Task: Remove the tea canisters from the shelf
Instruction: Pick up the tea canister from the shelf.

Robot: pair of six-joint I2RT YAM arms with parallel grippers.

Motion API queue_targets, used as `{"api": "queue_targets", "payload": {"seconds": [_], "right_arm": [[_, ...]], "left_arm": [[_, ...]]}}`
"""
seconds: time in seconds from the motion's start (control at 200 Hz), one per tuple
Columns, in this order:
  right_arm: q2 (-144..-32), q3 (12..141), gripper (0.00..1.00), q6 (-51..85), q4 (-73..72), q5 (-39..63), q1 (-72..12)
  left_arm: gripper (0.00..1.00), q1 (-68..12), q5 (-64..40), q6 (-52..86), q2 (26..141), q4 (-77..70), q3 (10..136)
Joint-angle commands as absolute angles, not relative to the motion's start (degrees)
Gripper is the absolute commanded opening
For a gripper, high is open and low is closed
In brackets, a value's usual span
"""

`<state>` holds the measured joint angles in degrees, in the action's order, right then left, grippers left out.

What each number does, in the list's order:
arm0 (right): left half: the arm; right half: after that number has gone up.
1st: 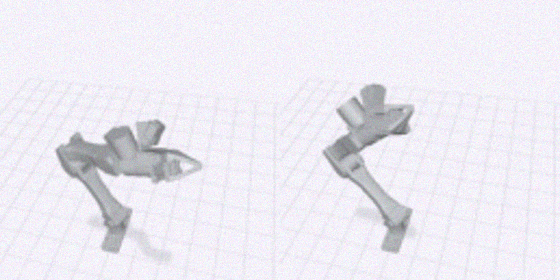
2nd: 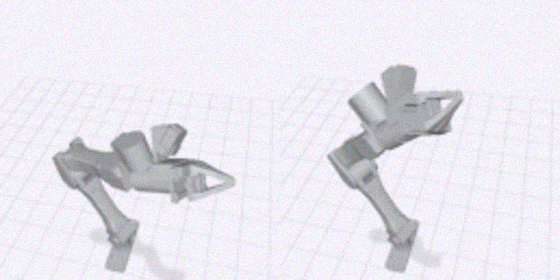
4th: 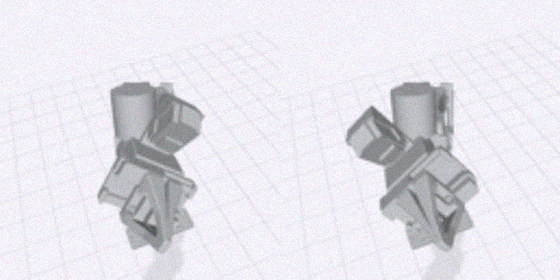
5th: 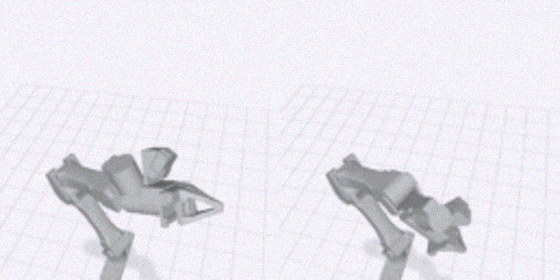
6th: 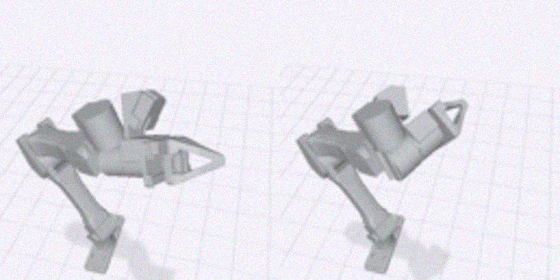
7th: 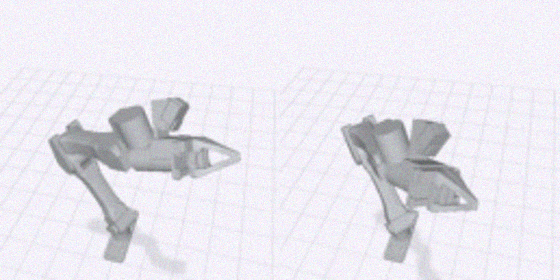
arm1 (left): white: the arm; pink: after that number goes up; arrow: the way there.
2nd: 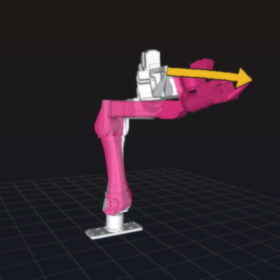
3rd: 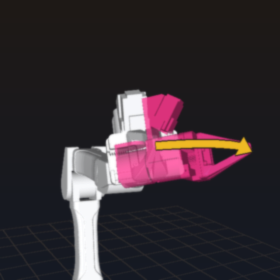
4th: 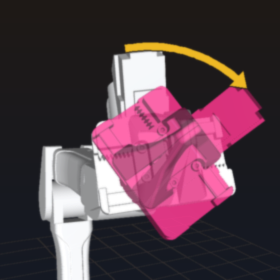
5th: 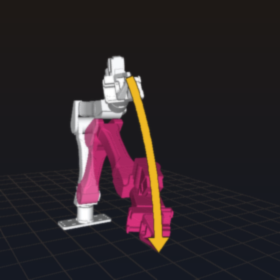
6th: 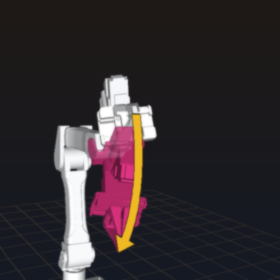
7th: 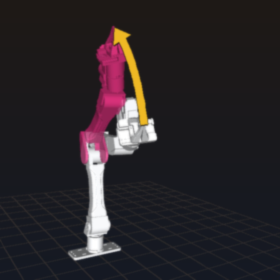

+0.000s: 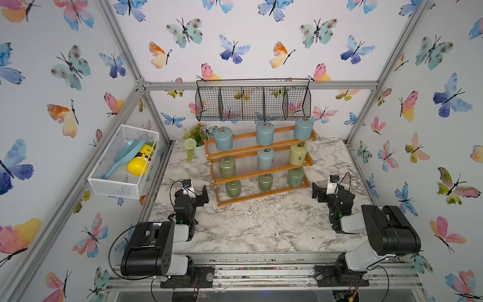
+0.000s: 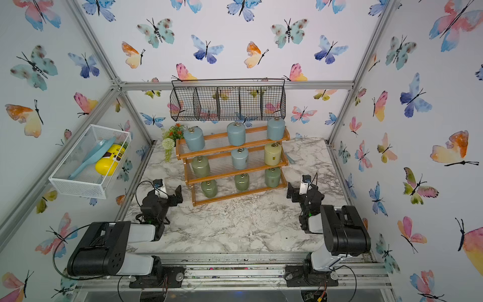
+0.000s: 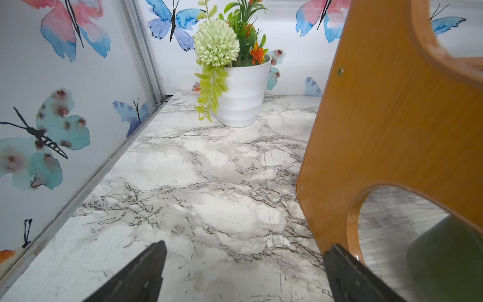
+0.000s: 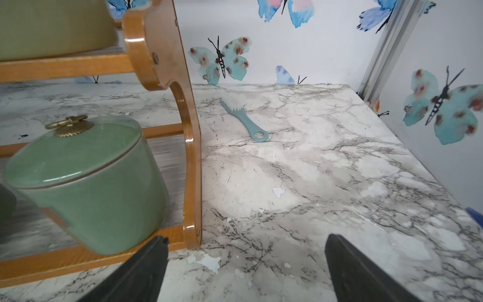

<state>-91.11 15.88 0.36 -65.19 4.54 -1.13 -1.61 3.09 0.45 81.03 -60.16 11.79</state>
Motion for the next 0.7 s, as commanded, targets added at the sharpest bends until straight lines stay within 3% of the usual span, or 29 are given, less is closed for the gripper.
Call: {"api": "queue_targets", "payload": {"seconds": [0.0,0.601,0.691], "right_arm": [[-90.68,16.07,1.0,-0.19,-66.25,4.99,-1.35],[-89.67,14.09,1.0,0.61,-69.72,3.52,-1.38],[-85.03,12.69,1.0,1.2,-68.29,2.37,-1.32]], "left_arm": [[0.98,-1.58,2.42,0.33,80.72,-60.87,12.38],[0.98,-1.57,3.06,0.74,79.43,-61.91,11.77],[0.98,-1.58,6.07,1.27,74.02,-51.75,14.76]]}}
